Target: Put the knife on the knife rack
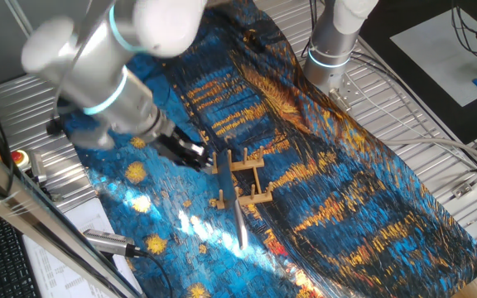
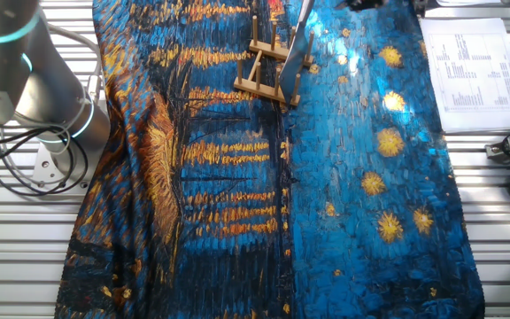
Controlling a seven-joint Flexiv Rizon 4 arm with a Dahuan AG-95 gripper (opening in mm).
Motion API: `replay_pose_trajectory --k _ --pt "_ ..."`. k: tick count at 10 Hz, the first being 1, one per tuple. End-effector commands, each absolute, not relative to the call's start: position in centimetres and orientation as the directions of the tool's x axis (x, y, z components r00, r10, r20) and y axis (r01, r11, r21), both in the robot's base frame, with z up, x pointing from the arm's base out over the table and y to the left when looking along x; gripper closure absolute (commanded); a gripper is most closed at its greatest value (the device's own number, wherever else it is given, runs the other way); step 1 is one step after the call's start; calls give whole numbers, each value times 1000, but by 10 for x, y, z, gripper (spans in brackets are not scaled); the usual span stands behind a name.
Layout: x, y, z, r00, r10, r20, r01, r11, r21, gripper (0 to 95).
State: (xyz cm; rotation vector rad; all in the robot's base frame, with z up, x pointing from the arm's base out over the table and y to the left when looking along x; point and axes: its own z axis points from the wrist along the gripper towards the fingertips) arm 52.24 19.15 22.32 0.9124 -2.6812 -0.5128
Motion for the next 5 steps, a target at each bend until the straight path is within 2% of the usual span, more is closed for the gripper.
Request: replay_pose_trajectory --k 1,2,5 --pt "549 152 230 -901 -421 106 -401 900 171 950" --pt "548 148 231 -936 -337 99 -325 938 117 950" --pt "543 144 236 -975 -209 71 -204 976 76 950"
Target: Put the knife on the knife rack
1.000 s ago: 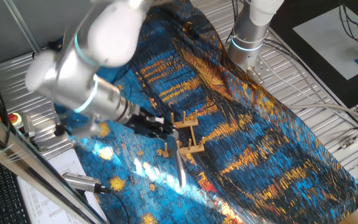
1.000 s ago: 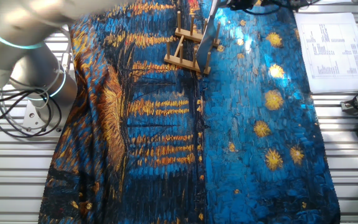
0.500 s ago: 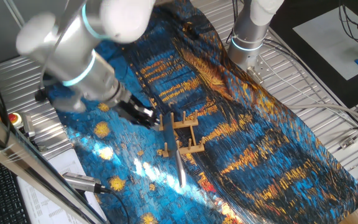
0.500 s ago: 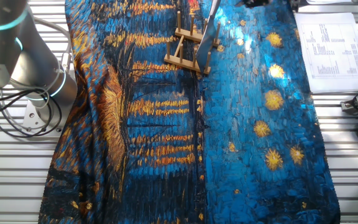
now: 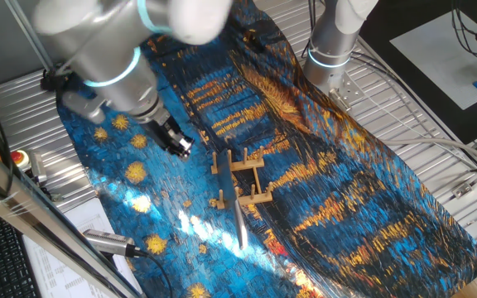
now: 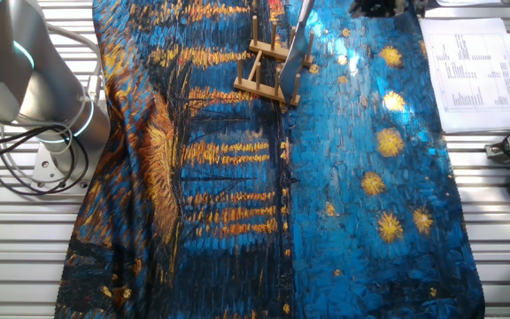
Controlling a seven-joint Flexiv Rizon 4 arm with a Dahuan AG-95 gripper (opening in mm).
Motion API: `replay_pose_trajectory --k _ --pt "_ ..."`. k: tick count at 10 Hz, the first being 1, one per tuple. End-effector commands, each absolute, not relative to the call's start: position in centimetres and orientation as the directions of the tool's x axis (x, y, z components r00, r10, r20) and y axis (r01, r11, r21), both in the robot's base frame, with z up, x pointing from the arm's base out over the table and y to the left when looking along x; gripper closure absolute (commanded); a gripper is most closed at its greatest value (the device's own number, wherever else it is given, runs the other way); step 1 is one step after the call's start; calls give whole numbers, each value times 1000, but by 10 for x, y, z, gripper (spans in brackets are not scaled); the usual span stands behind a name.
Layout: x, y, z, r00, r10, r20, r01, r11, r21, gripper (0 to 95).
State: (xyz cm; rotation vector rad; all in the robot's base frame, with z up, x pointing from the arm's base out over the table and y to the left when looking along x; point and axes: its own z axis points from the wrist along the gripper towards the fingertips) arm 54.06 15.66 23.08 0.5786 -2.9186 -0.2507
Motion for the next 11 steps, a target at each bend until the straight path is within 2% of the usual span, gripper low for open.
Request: replay_pose_trajectory --k 1,3,4,5,6,11 --pt "544 146 236 -979 -193 63 -188 979 76 950" --pt "544 146 236 -997 -27 71 -22 998 64 950" --pt "544 146 236 -995 93 32 95 994 56 950" --pt "544 146 236 -991 131 23 132 990 45 950" --pt "544 146 236 -989 147 24 148 989 15 950" --pt "546 96 213 -999 28 22 28 1000 -12 950"
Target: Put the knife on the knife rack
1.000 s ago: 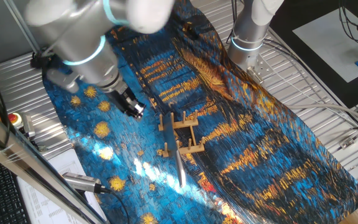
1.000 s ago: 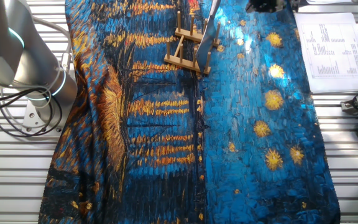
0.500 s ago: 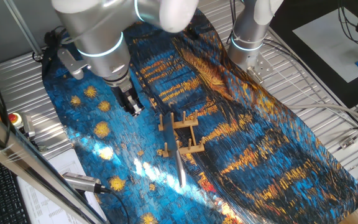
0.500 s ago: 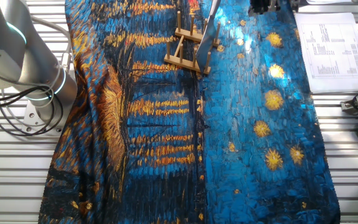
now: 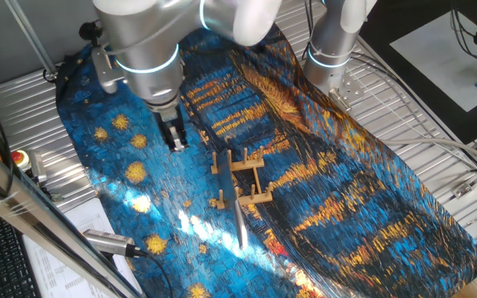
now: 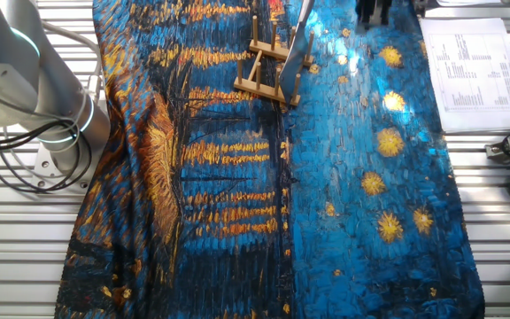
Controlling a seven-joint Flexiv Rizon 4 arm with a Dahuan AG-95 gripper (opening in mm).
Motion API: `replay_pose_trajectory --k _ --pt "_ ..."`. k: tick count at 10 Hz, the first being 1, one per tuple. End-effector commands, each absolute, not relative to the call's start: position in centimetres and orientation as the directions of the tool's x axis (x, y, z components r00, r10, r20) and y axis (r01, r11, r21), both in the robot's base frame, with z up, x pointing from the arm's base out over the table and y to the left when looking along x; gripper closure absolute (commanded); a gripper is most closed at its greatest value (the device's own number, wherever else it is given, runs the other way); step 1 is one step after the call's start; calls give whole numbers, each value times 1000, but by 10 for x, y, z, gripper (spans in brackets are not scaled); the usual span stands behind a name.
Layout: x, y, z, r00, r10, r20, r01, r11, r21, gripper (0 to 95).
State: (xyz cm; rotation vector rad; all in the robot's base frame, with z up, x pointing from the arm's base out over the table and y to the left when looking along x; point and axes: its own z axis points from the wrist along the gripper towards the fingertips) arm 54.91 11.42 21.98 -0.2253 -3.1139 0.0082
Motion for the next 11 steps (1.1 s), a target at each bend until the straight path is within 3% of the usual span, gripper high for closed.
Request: replay_pose_trajectory --k 1,5,9,11 --pt "545 86 209 -999 -25 24 -26 1000 -18 950" --pt "545 50 207 -969 -245 34 -246 969 -5 950" --pt "546 51 205 -959 -284 20 -283 958 43 950" --pt "546 51 205 -975 -221 21 -220 975 43 950"
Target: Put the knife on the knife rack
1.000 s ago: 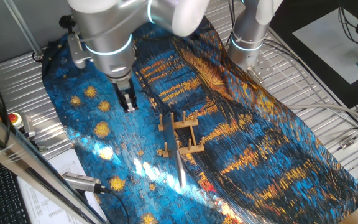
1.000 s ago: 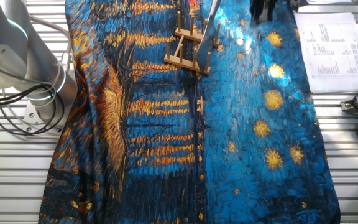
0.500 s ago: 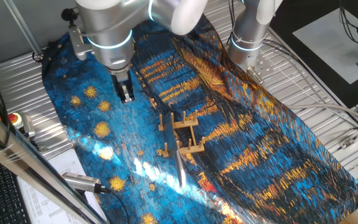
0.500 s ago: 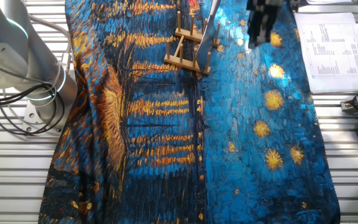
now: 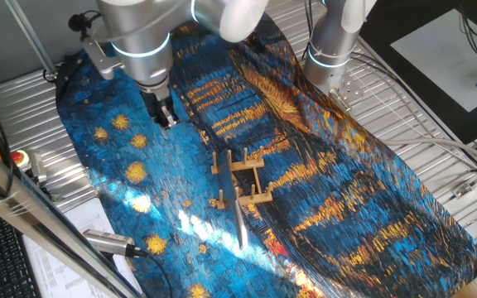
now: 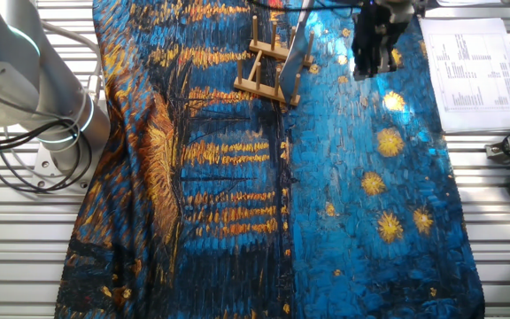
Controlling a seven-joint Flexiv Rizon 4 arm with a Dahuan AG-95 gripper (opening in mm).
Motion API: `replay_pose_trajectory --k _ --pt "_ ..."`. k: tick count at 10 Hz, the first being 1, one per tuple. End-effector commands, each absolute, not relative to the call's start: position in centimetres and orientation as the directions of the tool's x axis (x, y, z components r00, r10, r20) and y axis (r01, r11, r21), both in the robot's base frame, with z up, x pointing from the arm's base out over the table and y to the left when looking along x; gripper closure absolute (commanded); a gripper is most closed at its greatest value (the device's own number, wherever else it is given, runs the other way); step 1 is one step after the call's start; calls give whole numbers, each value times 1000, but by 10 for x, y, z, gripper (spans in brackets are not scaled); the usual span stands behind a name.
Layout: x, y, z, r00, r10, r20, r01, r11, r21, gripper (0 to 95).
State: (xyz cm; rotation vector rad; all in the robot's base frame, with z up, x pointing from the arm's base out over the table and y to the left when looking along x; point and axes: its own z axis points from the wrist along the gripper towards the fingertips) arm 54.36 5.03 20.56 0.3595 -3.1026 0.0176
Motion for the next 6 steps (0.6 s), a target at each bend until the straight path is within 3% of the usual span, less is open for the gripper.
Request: replay_pose_trajectory --k 1,3,6 --pt "546 51 205 -986 -164 25 -163 986 39 950" --pt "546 51 205 -994 -104 32 -103 994 20 950" --pt "542 19 214 -987 -144 66 -145 989 -9 950"
